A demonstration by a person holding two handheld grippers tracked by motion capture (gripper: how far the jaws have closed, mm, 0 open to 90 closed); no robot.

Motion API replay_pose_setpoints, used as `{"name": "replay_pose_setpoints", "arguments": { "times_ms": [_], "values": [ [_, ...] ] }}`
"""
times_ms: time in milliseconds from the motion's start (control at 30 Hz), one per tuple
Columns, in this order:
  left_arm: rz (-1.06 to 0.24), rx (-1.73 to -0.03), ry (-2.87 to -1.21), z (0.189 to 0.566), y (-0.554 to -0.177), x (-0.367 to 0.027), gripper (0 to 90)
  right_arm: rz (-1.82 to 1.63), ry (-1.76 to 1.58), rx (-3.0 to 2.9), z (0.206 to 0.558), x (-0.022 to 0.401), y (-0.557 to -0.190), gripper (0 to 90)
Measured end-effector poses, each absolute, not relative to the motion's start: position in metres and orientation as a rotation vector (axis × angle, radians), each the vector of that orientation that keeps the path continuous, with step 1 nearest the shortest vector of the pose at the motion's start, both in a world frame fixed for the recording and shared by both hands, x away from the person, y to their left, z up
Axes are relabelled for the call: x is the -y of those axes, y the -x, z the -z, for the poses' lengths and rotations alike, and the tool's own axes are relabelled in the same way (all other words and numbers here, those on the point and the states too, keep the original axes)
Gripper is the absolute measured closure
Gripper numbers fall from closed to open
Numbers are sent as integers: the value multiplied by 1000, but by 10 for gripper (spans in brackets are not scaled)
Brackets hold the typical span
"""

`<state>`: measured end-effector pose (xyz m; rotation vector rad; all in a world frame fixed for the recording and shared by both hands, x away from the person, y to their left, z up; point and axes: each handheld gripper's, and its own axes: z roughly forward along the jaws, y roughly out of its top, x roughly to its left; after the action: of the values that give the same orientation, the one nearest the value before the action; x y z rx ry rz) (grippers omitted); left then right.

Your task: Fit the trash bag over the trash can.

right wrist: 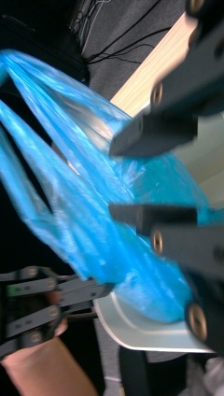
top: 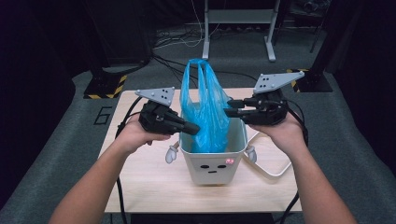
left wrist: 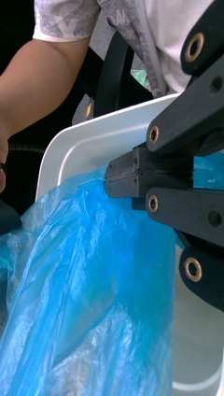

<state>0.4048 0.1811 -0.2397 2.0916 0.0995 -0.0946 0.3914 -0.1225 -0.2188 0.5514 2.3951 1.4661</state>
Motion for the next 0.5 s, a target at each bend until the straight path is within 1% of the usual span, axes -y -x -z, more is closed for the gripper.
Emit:
{"name": "replay_pose_setpoints", "arguments": {
  "times_ms": [67, 100, 133, 500],
  "values": [
    [96, -95, -2087, 240, -403, -183, 896, -1445, -536, -2411, 220, 122, -390, 841],
    [94, -93, -2086, 240, -402, -184, 896, -1440, -527, -2416, 221, 122, -389, 878],
    [93, -93, -2082, 241, -400, -186, 895, -1439, -520, -2419, 221, 122, -388, 890],
    [57, -155, -2057, 246, -394, -221, 895, -1489, -472, -2378, 222, 143, -363, 896]
  ]
}}
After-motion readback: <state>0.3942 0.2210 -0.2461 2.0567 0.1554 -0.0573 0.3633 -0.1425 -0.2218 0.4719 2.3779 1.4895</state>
